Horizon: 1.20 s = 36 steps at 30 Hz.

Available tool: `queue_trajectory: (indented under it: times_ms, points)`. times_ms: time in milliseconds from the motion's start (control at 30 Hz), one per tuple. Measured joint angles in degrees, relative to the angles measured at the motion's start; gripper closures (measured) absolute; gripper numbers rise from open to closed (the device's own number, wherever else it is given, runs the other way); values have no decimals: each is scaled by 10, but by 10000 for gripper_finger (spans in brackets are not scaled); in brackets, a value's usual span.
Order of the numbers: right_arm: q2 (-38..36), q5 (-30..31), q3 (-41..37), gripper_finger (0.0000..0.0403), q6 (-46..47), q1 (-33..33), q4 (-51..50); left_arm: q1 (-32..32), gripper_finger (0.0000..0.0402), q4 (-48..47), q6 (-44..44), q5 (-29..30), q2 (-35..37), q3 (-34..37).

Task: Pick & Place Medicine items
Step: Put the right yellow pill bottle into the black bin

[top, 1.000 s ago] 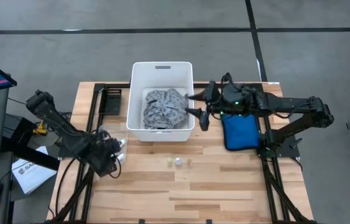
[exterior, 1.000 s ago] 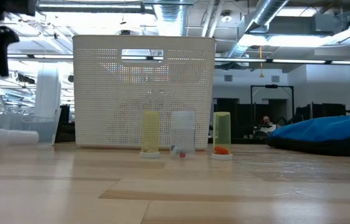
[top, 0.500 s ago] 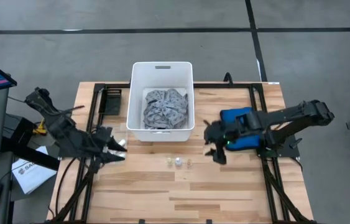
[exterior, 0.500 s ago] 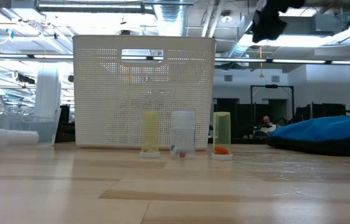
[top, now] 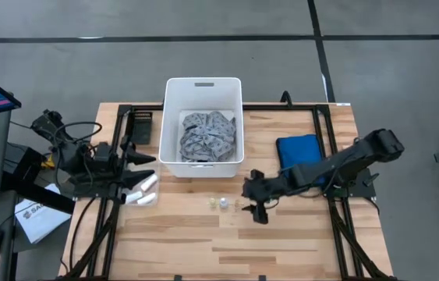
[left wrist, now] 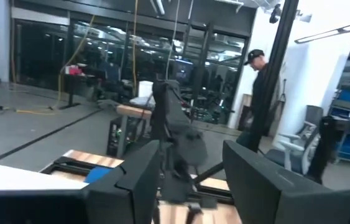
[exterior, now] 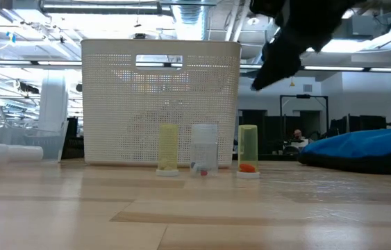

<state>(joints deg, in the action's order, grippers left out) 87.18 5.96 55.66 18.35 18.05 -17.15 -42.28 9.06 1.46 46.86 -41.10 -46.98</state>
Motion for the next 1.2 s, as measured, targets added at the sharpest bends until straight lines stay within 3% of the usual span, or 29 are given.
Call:
queue_trajectory:
  times_ms: [200, 500, 967, 1200]
  points:
    - [64, 60, 0, 163, -13, 15, 38, 0, 234, -1, -3, 18, -7, 0]
    - [115, 61, 0, 168, -18, 14, 76, 0, 234, 2, 1, 24, -10, 0]
    - [115, 59, 0, 274, -23, 7, 74, 0, 234, 2, 3, 24, -10, 0]
    - [115, 55, 1, 299, -23, 7, 67, 0, 234, 2, 3, 28, -10, 0]
